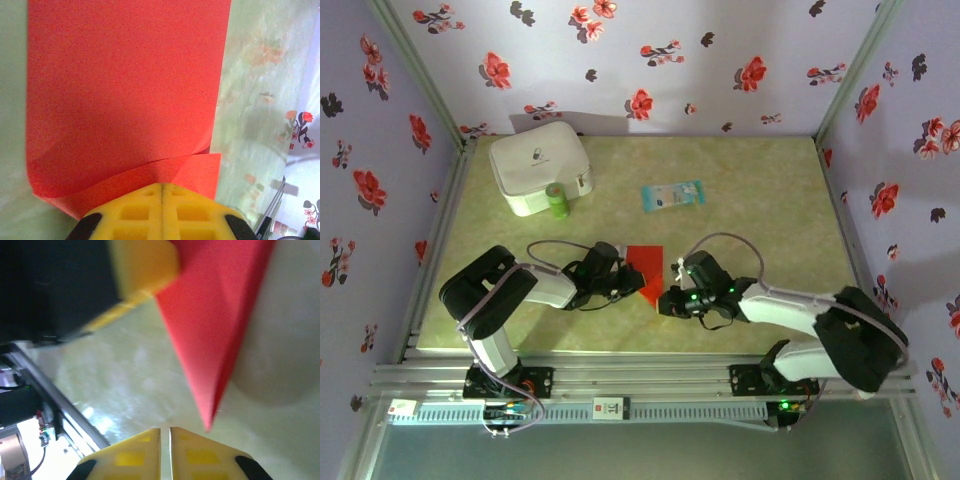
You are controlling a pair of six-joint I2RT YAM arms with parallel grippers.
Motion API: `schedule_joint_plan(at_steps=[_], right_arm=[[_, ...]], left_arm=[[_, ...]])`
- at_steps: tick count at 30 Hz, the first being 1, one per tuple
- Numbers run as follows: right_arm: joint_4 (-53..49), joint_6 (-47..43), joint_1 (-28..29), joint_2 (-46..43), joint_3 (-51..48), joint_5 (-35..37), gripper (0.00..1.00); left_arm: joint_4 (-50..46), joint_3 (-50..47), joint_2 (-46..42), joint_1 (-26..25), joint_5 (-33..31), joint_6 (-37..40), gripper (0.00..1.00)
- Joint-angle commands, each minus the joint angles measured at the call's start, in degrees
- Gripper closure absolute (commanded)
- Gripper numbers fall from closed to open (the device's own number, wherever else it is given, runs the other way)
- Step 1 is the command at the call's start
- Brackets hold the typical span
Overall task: Fold a paper plane with a square sheet of paper (pick it up from the middle)
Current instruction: Third fold the triangle at the center of the table.
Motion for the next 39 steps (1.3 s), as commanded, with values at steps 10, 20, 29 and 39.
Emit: schedule_joint_plan(at_steps=[10,20,29,39], right_arm=[[6.64,6.5,-2.94,12.15,8.22,-3.79,0.94],[3.91,4.33,-3.12,18.74,9.16,-2.19,0.95],[7.76,6.53,-3.14,20.13,1.72,-1.01,0.99],[7.55,6.62,-3.14,19.47,1.82,0.73,1.0]], left_arm=[[-1.59,-1.5,1.59,-0.37,-1.68,0.74,1.0],[-1.23,-1.52,1.46,-0.34,-1.58,0.82,1.0],[-1.52,0.13,0.06,-0.37,-0.89,2.23,1.0],[-12.23,4.51,-6.17,-1.14,-2.54,6.69,1.0]])
